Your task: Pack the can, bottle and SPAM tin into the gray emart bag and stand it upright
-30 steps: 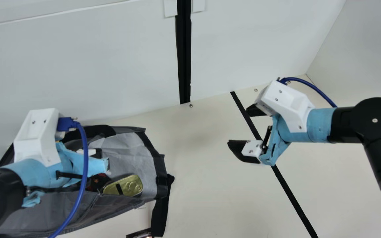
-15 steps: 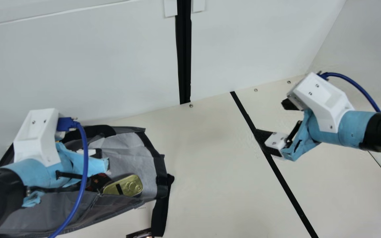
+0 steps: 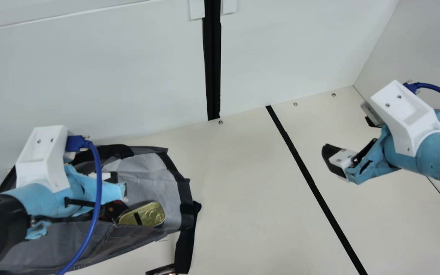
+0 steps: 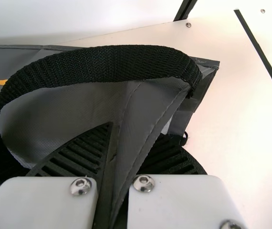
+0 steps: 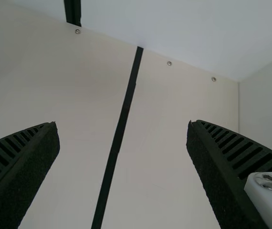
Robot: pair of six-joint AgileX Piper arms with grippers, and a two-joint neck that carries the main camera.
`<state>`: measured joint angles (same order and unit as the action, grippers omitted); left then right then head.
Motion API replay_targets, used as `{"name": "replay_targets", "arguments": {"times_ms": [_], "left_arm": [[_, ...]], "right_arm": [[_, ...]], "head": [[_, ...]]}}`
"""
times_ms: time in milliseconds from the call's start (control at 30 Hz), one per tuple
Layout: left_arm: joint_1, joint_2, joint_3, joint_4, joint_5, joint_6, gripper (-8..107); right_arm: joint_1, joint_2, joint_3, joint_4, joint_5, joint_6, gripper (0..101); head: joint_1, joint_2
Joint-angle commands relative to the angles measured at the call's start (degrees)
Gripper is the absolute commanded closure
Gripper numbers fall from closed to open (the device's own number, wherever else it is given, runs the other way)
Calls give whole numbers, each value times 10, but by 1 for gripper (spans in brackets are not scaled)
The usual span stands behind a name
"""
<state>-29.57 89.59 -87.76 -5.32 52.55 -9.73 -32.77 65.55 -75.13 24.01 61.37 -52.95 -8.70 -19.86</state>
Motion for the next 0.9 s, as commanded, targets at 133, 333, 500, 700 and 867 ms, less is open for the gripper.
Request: {"name": "replay_targets", "arguments": {"times_ms": [133, 333, 500, 700, 867], "left_arm": [[0, 0, 0, 0, 0, 0, 107], [0, 0, 0, 0, 0, 0, 107], [0, 0, 0, 0, 0, 0, 107], [0, 0, 0, 0, 0, 0, 107], [0, 0, 0, 0, 0, 0, 107]], "right_arm": [[-9, -19, -1, -49, 8, 63, 6], [-19, -39, -3, -88, 21, 113, 6], [-18, -57, -9, -124, 36, 155, 6], [-10, -73, -26, -172, 64, 215, 6], [4, -83, -33, -207, 85, 273, 6]], "head": [[-13, -1], [-13, -1], [-13, -1], [-13, -1], [-13, -1]]}}
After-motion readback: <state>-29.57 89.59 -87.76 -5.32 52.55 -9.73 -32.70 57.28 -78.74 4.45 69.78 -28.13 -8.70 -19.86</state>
